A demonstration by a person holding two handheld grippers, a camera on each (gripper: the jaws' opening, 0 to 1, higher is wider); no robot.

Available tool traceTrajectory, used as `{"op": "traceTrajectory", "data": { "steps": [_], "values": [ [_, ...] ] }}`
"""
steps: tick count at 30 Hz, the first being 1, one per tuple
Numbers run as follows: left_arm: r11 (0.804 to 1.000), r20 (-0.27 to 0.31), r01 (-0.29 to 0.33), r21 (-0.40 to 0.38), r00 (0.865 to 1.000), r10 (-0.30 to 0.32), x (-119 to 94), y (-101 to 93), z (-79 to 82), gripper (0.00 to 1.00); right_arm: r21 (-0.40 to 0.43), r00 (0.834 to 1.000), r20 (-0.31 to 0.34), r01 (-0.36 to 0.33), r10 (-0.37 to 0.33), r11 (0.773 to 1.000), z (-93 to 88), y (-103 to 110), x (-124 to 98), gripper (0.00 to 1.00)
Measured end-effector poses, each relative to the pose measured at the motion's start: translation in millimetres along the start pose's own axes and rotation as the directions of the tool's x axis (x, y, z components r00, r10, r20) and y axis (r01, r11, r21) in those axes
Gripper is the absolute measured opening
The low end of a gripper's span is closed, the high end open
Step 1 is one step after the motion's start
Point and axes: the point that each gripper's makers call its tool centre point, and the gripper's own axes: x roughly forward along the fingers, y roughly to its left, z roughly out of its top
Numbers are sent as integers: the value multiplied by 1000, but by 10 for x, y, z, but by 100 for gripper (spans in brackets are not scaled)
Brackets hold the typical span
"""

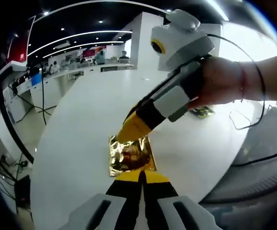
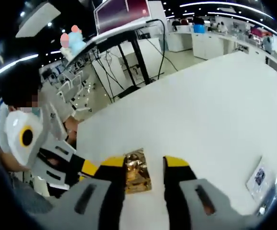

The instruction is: Arrange the skincare products in the storage area until every visible bottle or jar stands upright without overlapping.

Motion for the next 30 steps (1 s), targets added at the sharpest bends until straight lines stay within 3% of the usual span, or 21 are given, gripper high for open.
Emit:
{"op": "traceTrajectory", "data": {
  "steps": [2, 7, 10, 13, 30],
  "values": [
    [1000, 1, 1, 0, 1000, -1, 1, 3, 1, 1, 21, 1000, -19, -20, 20, 1000, -55, 64, 7, 30],
    [1000, 0, 5, 0, 1000, -5, 3, 1, 4, 1, -24, 995, -30, -95, 94, 995, -29, 228, 52, 29],
    [1000, -1, 8, -1, 1000, -8, 3, 2, 5, 1, -38, 996, -34, -87, 86, 995, -38, 220, 43, 28],
    [1000, -1, 10, 0, 1000, -10, 4, 1, 4, 1, 5, 995, -41, -94, 94, 996, -51, 202, 18, 27],
    [1000, -6, 14, -7, 1000, -14, 9, -3, 2, 1, 65, 978, 42, -208, 206, 976, 83, 352, -207, 16]
  ]
}}
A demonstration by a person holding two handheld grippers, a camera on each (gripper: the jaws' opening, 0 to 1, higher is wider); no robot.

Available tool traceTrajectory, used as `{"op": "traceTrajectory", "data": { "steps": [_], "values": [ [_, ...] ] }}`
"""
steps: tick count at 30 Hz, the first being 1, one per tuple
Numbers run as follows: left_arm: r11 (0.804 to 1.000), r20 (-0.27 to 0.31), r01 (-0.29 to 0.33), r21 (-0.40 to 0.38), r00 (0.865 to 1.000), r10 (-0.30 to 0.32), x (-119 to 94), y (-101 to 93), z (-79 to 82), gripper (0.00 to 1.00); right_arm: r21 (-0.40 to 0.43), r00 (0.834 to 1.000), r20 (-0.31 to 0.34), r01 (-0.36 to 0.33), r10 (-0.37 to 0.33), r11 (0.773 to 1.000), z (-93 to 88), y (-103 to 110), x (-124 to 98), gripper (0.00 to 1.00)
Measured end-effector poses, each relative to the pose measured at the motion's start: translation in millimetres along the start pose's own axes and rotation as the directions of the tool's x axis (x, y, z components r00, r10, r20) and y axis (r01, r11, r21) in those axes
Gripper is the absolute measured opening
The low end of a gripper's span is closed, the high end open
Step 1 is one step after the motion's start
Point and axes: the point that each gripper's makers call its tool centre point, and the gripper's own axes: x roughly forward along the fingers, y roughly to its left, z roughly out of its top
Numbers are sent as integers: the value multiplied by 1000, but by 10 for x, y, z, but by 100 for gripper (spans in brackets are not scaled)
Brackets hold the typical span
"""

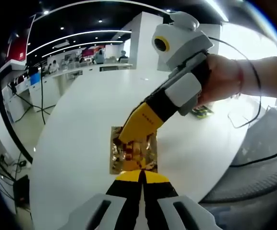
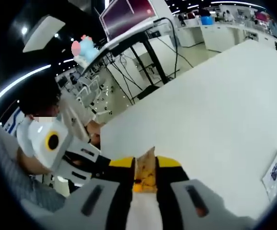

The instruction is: Arrange the skincare products in the storage area until every visible bottle or jar stands upright without overlapping.

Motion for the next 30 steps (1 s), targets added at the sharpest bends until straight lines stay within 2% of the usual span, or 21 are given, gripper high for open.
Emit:
{"op": "traceTrajectory", "data": {
  "steps": [6, 9, 13, 15, 16, 17, 23, 30],
  "values": [
    [1000, -6, -1, 2, 1000, 1, -2, -3, -1, 1, 1, 999, 11, -48, 48, 999, 62, 140, 15, 15],
    [1000, -10, 0, 1, 1000, 0, -1, 0, -2, 1, -49, 999, -10, -40, 39, 998, 57, 177, 33, 15],
    [1000, -11, 0, 4, 1000, 0, -1, -1, -3, 1, -77, 999, -30, -42, 40, 996, 52, 215, 38, 15],
    [1000, -13, -1, 4, 1000, 1, -1, 0, -4, 1, -96, 999, -43, -23, 19, 995, 39, 194, 38, 12],
    [1000, -14, -1, 5, 1000, 1, -2, -1, -4, 1, -103, 998, -52, -23, 17, 994, 30, 192, 34, 6],
    [1000, -14, -2, 5, 1000, 2, -1, -1, -4, 1, -99, 998, -60, -17, 11, 995, 21, 184, 31, 3],
    [1000, -15, -3, 8, 1000, 3, -2, -1, -5, 1, -43, 997, -74, -8, 5, 999, -28, 154, 8, 2],
    [1000, -14, -3, 5, 1000, 3, -4, -1, -5, 1, -42, 995, -103, -1, -3, 999, -171, 121, -50, 2]
  ]
}}
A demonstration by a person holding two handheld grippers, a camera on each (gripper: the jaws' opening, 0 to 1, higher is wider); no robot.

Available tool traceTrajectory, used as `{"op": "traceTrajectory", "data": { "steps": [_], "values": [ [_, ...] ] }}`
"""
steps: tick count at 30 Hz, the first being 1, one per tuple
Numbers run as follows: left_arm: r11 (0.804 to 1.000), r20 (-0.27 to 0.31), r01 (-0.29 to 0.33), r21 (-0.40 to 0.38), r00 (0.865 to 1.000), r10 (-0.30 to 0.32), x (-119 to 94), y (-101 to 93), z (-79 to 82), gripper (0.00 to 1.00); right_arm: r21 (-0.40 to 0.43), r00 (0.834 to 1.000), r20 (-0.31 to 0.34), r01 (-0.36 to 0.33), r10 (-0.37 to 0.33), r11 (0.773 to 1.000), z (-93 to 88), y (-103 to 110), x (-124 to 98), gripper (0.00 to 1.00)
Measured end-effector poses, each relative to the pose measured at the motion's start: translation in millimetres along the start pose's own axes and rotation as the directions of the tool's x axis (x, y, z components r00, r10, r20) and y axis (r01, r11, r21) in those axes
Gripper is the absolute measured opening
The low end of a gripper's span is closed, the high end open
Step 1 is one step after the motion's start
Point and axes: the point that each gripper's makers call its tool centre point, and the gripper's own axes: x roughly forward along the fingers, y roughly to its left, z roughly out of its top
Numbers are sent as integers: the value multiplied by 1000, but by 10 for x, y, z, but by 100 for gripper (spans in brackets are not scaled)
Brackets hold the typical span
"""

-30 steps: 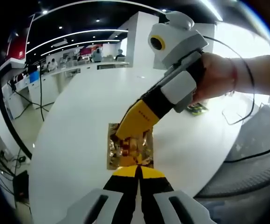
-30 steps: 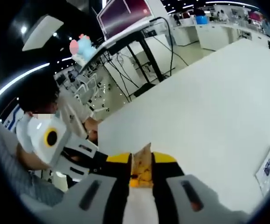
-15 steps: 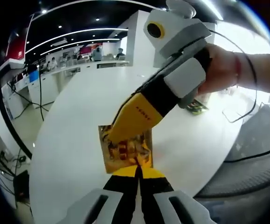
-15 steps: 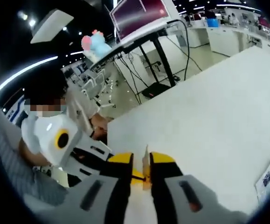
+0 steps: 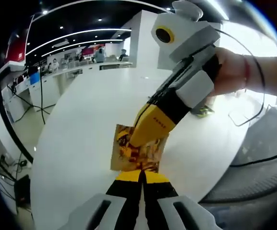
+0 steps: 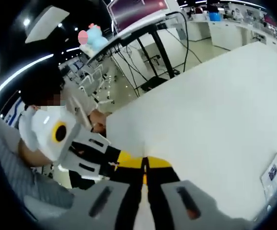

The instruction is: Arrange the skincare products in the storage area until every visible bottle or jar stands upright without overlapping.

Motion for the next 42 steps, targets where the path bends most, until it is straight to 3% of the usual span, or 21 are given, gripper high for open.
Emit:
{"op": "traceTrajectory", "data": {
  "steps": [4, 14, 21, 25, 30, 34, 40, 42],
  "values": [
    [1000, 2, 0, -3, 1000, 0, -1, 0, 1, 1, 31, 1000, -5, -22, 22, 999, -51, 38, 7, 2],
    [1000, 10, -2, -12, 1000, 2, -3, 2, 0, 1, 59, 998, -55, 19, -16, 998, -268, -60, 12, 3],
    [1000, 10, -2, -12, 1000, 2, -3, 3, 1, 1, 115, 999, -31, 21, -17, 993, -327, -54, 26, 2],
    [1000, 14, -3, -28, 1000, 4, -2, 5, 3, 1, 96, 999, -21, 35, -33, 995, -322, -37, 21, 2],
    [996, 18, 5, -92, 1000, -4, -5, 9, 6, 3, 58, 999, -3, 55, -54, 997, -319, -17, -10, 2],
    [957, 28, 78, -278, 997, -73, -47, -92, 45, 23, 48, 998, 30, 53, -55, 997, -297, -13, -81, 2],
    [960, 64, 91, -266, 995, -77, -112, -74, 96, 25, 42, 998, 49, 38, -40, 998, -298, 26, -150, 2],
    [946, 99, 138, -294, 989, -114, -137, -127, 171, 26, 42, 997, 69, 18, -21, 999, -281, 66, -185, 2]
  ]
}}
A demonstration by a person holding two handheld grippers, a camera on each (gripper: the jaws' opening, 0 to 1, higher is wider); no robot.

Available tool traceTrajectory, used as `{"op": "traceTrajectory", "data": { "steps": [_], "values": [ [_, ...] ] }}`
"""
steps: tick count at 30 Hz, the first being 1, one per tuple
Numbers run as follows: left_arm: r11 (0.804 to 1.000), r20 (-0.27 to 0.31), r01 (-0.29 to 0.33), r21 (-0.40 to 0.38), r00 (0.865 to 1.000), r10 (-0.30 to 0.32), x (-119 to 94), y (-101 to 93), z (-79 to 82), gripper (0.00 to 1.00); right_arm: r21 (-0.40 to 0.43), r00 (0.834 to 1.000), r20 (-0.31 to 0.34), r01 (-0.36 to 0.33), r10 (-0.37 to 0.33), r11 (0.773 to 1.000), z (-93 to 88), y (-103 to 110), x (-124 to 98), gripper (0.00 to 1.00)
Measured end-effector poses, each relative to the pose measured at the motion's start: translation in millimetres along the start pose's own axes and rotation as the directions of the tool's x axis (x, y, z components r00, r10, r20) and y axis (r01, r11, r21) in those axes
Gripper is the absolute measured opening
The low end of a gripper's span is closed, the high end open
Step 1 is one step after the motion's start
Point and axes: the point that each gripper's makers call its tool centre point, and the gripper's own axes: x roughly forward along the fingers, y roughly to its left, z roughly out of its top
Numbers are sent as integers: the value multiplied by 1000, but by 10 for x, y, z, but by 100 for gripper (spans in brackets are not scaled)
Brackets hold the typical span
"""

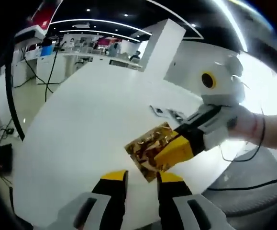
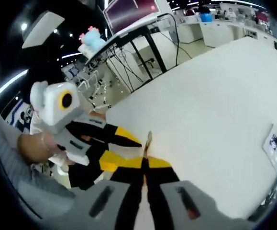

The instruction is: Arrange the skincare products in the storage area until every visible bottle or jar stands upright without overlapping.

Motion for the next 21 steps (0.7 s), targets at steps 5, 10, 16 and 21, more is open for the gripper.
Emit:
{"op": "traceTrajectory", "data": {
  "steps": [5, 10, 16, 21],
  "values": [
    [992, 64, 115, -53, 992, -112, -38, -187, 146, 29, 24, 992, 92, -92, 90, 995, 121, 163, -157, 2],
    [958, 118, 267, -108, 960, -255, -94, -443, 280, 30, 51, 979, 155, -139, 130, 989, 175, 194, -336, 2],
    [908, 173, 379, -179, 921, -350, -148, -617, 396, 29, 87, 963, 221, -175, 152, 981, 197, 201, -510, 2],
    [895, 175, 396, -205, 915, -365, -135, -658, 411, 22, 87, 960, 234, -181, 156, 980, 174, 230, -595, 2]
  ]
}}
